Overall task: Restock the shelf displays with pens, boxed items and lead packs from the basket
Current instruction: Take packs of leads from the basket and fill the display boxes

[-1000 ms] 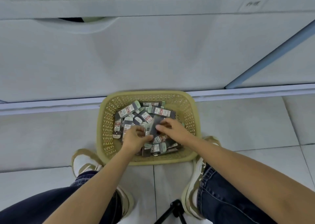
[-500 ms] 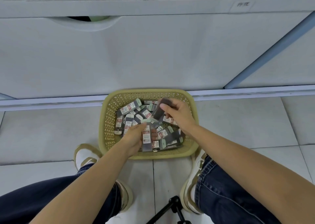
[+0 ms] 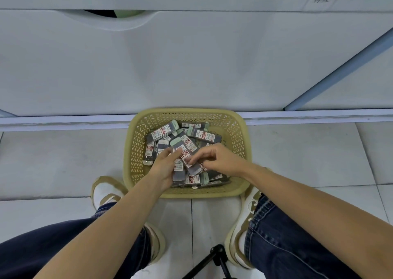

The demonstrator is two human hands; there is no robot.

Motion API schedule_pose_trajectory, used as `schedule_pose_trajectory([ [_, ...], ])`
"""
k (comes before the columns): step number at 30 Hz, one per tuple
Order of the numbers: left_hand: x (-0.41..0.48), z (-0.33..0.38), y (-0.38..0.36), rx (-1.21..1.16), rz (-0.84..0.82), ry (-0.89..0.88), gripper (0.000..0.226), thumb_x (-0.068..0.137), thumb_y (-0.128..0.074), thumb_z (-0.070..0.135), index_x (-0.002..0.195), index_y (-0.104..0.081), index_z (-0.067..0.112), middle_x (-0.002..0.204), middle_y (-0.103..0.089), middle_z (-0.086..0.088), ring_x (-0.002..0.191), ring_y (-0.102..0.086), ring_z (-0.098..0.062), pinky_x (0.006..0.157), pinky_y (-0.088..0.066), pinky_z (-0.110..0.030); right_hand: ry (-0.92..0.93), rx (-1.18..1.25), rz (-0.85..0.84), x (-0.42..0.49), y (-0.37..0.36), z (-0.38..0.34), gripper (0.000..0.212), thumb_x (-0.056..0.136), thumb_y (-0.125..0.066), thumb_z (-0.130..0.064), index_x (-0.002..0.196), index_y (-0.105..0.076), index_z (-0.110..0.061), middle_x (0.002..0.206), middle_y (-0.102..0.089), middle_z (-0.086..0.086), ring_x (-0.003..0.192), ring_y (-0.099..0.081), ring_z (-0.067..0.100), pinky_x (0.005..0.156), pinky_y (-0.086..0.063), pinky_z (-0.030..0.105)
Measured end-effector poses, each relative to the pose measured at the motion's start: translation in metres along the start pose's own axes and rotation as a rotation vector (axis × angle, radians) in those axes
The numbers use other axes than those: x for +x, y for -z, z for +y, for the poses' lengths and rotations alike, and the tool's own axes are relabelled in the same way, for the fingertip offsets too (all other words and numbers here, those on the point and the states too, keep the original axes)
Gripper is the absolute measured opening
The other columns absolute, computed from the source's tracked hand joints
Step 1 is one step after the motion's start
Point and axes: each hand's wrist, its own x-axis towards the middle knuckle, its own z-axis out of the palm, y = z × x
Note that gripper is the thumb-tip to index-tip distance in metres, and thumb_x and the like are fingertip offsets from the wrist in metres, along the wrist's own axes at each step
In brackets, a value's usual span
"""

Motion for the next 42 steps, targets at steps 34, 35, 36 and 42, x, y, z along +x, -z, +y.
schedule_pose_trajectory([
  [34, 0.012, -0.010, 0.022, 0.418, -0.067, -0.238, 0.024, 0.097, -0.055, 0.010, 0.119, -0.045, 0.011, 0.073, -0.062, -0.006, 0.051, -0.056, -0.017, 0.051, -0.053, -0.031, -0.297, -0.489, 0.076, 0.015, 0.020, 0.037, 0.010, 0.092, -0.063, -0.026, 0.093, -0.062, -0.016, 0.089, -0.057, -0.009, 0.086, -0.057, 0.015, 0.070, -0.041, 0.020],
  [35, 0.011, -0.009, 0.021, 0.416, -0.065, -0.238, 0.024, 0.097, -0.055, 0.010, 0.119, -0.045, 0.011, 0.075, -0.062, -0.006, 0.051, -0.056, -0.016, 0.052, -0.053, -0.032, -0.263, -0.412, 0.144, 0.015, 0.023, 0.034, 0.007, 0.093, -0.061, -0.023, 0.094, -0.062, -0.016, 0.086, -0.059, -0.013, 0.080, -0.059, 0.011, 0.066, -0.042, 0.018],
  [36, 0.011, -0.009, 0.021, 0.410, -0.061, -0.237, 0.024, 0.098, -0.054, 0.010, 0.119, -0.045, 0.012, 0.076, -0.062, -0.007, 0.051, -0.056, -0.015, 0.052, -0.053, -0.032, -0.226, -0.365, 0.223, 0.016, 0.027, 0.032, 0.005, 0.094, -0.061, -0.022, 0.095, -0.062, -0.017, 0.085, -0.059, -0.015, 0.075, -0.058, 0.004, 0.064, -0.041, 0.016],
  [42, 0.016, -0.006, 0.021, 0.379, -0.028, -0.239, 0.020, 0.097, -0.054, 0.010, 0.116, -0.050, 0.006, 0.074, -0.063, -0.007, 0.052, -0.057, -0.017, 0.051, -0.051, -0.032, -0.053, -0.480, 0.447, 0.043, 0.060, 0.007, 0.004, 0.088, -0.068, -0.031, 0.092, -0.068, -0.031, 0.091, -0.065, -0.023, 0.083, -0.056, -0.011, 0.071, -0.038, 0.007],
])
